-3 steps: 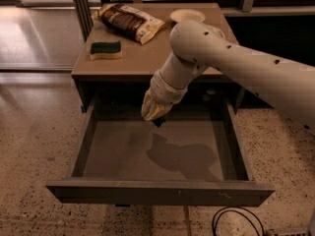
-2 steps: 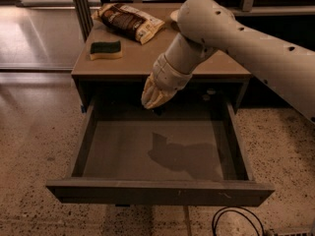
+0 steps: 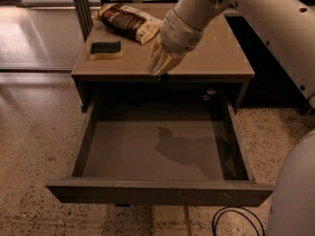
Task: Pick rxbar blueberry from top drawer and place on counter
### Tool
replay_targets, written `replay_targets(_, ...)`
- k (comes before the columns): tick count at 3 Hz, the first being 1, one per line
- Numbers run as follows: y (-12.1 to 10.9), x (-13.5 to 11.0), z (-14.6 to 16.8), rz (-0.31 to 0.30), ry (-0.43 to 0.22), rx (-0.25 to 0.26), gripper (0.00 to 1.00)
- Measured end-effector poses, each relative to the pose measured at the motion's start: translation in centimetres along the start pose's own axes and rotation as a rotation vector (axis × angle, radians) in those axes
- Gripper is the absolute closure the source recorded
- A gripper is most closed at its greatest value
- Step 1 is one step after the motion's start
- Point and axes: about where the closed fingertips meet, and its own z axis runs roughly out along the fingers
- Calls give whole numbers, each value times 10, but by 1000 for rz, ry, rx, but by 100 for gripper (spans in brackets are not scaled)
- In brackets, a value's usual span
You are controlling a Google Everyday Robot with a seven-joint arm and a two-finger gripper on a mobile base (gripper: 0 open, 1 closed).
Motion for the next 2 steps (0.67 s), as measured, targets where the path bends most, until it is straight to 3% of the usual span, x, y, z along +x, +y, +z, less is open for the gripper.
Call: replay_targets(2,-56,30,-36,1,46,50,100)
